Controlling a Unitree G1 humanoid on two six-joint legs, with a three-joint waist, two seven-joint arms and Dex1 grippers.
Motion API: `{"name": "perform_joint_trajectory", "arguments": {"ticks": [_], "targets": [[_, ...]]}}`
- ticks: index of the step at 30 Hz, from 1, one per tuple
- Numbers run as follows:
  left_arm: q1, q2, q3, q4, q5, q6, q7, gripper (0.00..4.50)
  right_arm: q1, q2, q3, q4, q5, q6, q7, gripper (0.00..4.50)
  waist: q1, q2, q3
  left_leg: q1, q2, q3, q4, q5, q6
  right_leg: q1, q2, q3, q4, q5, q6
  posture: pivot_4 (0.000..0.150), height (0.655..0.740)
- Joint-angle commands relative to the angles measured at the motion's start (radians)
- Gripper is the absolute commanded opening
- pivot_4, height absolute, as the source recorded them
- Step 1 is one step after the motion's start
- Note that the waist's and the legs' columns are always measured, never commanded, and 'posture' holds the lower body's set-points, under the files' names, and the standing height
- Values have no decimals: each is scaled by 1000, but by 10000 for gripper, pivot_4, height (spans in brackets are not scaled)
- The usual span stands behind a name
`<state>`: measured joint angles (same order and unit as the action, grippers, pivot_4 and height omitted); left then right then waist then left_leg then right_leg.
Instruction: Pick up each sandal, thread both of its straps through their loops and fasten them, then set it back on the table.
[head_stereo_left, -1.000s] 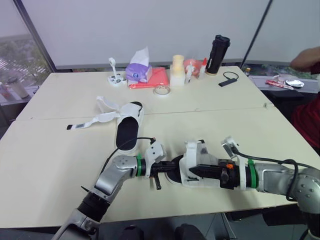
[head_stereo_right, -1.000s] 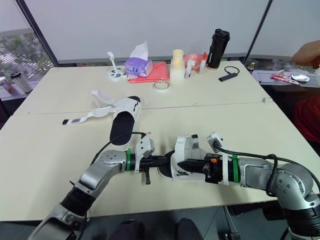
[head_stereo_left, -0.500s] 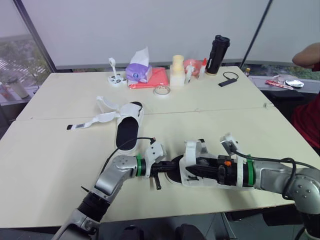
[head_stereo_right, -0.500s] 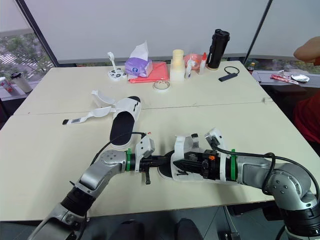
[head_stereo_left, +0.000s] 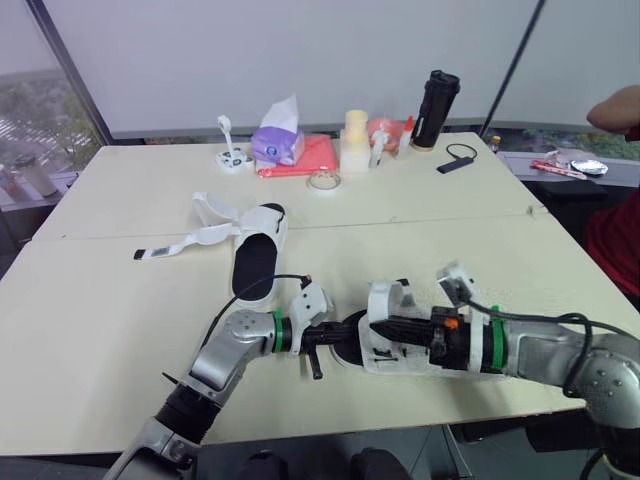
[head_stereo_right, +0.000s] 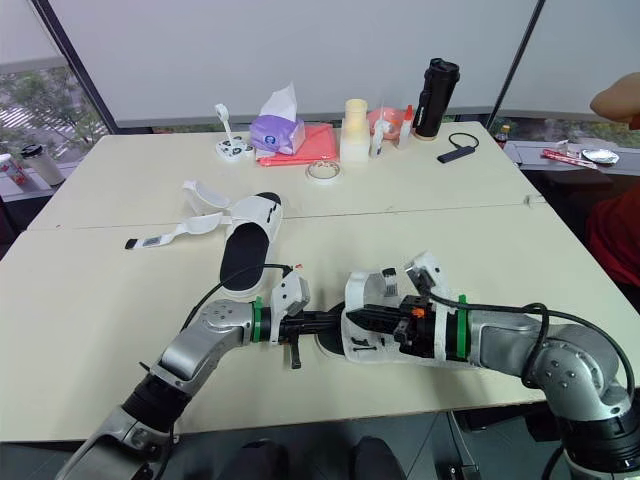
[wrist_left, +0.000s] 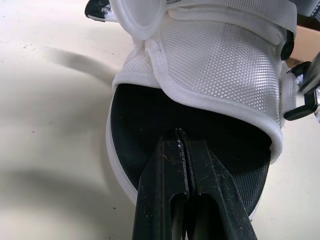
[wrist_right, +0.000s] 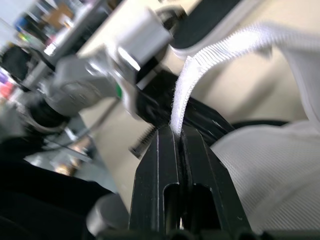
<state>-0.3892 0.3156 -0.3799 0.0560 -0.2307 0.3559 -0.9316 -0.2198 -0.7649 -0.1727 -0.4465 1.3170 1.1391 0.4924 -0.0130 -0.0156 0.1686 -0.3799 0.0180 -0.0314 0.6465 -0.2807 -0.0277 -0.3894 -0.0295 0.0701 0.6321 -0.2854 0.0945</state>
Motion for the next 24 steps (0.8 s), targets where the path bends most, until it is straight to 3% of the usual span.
{"name": "perform_joint_trajectory", "arguments": {"ticks": [1,11,19,24], "targets": [[45,28,-39,87,65,39,14,0,1,-31,-37,17,86,41,-16,197,0,0,0,0,0,0,0,0,0,0,0,0,0,0,0,1500,7400],[50,28,-37,86,65,40,16,0,37,-14,9,16,-33,6,-10,197,-1,0,0,0,0,0,0,0,0,0,0,0,0,0,0,1500,7400],[50,31,-37,89,66,39,14,0,-21,15,-36,62,90,28,-51,197,-1,0,0,0,0,0,0,0,0,0,0,0,0,0,0,1500,7400],[52,29,-36,87,65,40,16,0,17,11,3,37,22,15,-46,197,0,0,0,0,0,0,0,0,0,0,0,0,0,0,0,1500,7400]]}}
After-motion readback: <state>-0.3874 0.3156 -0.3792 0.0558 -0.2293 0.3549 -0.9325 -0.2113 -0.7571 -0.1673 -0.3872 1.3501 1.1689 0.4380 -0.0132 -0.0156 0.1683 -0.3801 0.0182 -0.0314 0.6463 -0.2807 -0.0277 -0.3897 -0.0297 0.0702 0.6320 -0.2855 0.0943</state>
